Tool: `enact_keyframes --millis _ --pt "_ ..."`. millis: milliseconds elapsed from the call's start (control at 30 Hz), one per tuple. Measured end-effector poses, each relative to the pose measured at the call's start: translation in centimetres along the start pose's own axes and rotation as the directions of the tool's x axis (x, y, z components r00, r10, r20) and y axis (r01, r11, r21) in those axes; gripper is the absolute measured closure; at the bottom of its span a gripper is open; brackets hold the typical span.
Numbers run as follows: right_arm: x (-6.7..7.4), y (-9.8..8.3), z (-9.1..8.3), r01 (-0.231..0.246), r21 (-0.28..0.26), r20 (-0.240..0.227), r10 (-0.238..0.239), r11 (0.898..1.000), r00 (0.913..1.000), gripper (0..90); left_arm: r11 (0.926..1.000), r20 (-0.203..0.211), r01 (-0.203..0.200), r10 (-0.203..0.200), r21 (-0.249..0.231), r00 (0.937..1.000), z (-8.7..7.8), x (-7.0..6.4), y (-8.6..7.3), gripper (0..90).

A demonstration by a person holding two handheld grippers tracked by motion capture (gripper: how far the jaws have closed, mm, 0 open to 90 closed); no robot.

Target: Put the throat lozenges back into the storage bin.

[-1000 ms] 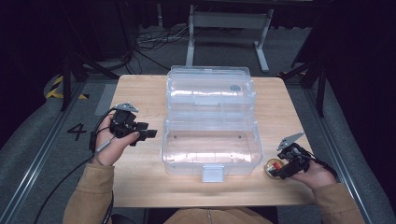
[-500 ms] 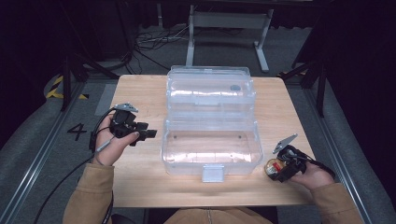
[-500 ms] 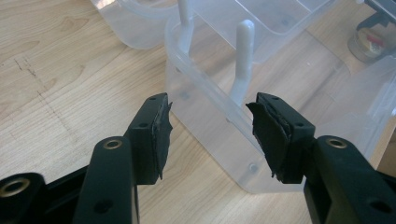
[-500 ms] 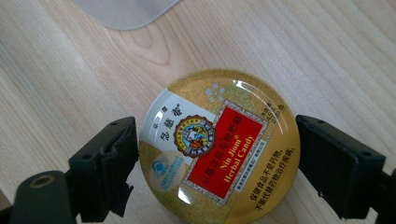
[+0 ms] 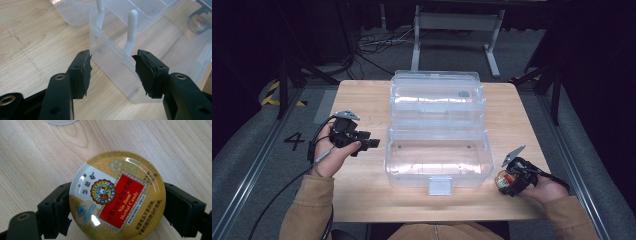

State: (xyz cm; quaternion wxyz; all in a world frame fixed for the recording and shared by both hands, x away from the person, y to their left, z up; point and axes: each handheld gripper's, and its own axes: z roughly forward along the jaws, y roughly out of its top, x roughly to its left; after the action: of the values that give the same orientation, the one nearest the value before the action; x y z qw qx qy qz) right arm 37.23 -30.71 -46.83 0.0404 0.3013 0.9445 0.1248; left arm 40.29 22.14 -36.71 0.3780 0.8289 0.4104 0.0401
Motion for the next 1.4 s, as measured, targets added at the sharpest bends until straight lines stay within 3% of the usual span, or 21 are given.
enact_keyframes --millis 500,600,900,1400 --pt "0.2 0.4 -0.3 0.011 0.0 0.012 -0.011 1.0 0.9999 19.6 1.0 -0.002 0.008 -0.008 -0.001 1.0 -0.1 0.1 -0.1 46.6" --pt "0.1 0.5 -0.8 0.012 -0.021 0.013 -0.012 1.0 0.9998 19.6 0.9999 -0.002 0.01 -0.01 -0.003 0.9999 -0.1 0.1 -0.1 46.6" --pt "-0.1 0.6 -2.7 -0.001 -0.072 0.02 0.003 0.997 0.9998 19.6 1.0 -0.004 0.009 -0.009 -0.001 1.0 -0.1 0.1 -0.1 46.6" --pt "-0.2 1.9 -7.4 -0.005 -0.175 0.024 0.01 0.985 0.9997 19.6 0.9999 -0.006 0.017 -0.017 -0.003 0.9998 -0.1 0.2 -0.3 46.6"
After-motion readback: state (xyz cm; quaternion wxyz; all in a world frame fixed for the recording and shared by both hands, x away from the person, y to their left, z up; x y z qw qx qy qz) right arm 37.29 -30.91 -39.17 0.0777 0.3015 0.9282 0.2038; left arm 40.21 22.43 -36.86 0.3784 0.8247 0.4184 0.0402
